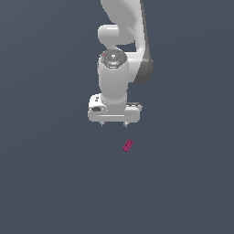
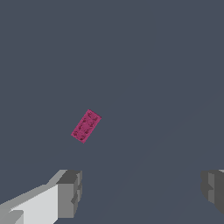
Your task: Pick up the object and move it to a goal position.
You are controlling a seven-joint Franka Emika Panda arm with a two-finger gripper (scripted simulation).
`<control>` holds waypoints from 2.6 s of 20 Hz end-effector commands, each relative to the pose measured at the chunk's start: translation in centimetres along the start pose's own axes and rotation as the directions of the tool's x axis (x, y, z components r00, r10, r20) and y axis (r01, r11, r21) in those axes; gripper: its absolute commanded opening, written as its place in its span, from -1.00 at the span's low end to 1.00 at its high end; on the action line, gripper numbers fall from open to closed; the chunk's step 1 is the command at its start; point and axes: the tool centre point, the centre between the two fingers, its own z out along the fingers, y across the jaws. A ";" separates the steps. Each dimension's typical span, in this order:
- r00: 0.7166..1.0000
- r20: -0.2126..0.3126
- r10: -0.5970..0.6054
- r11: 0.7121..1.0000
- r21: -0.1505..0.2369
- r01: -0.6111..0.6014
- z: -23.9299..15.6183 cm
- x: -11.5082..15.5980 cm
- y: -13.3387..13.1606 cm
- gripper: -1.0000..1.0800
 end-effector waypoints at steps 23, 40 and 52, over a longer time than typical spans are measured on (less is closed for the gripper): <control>0.999 0.023 0.031 0.999 0.026 -0.032 2.1 -0.2 -2.5 0.92; 0.920 0.028 0.392 0.920 0.012 -0.392 8.3 1.3 -5.6 0.92; 0.834 0.022 0.551 0.834 0.000 -0.552 11.4 1.8 -7.0 0.92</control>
